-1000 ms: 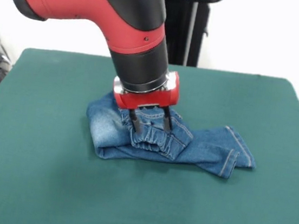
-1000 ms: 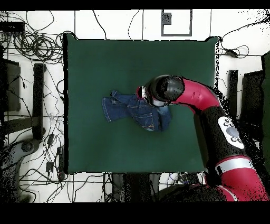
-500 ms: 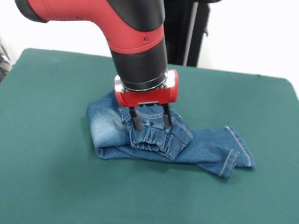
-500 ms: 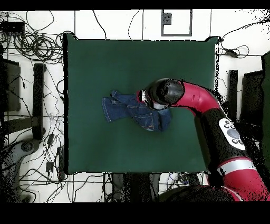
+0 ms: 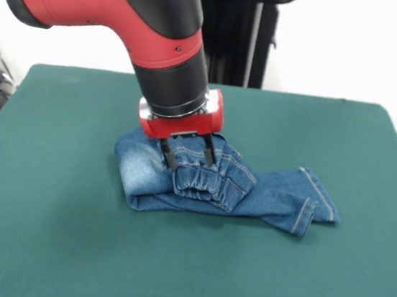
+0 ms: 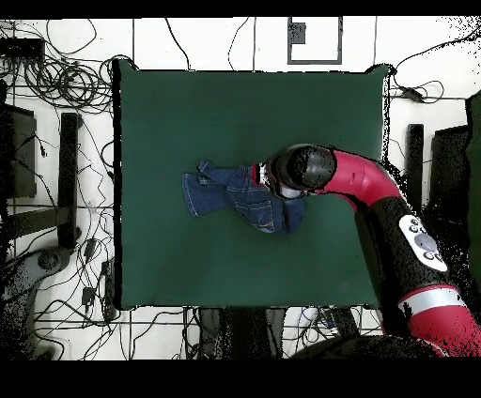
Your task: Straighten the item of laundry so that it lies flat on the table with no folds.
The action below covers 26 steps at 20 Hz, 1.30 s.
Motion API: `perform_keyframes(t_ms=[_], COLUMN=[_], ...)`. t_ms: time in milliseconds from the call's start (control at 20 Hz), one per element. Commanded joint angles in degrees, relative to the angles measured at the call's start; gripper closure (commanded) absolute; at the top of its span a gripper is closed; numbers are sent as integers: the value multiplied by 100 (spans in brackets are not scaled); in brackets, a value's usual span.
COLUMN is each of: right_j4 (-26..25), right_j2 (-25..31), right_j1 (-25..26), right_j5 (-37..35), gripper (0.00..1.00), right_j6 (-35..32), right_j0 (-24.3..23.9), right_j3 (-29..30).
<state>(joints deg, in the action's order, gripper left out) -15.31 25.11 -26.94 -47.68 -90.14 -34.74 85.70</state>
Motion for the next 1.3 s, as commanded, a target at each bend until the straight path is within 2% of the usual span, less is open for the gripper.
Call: perform_keyframes(t_ms=[50, 1300], right_j4=[-207, -406], right_j2=[608, 643], right_j1=[18, 477], right_j5=[336, 1206], gripper=[0, 0], right_j6=[583, 289], right_j0=[79, 143], right_j3=[496, 513])
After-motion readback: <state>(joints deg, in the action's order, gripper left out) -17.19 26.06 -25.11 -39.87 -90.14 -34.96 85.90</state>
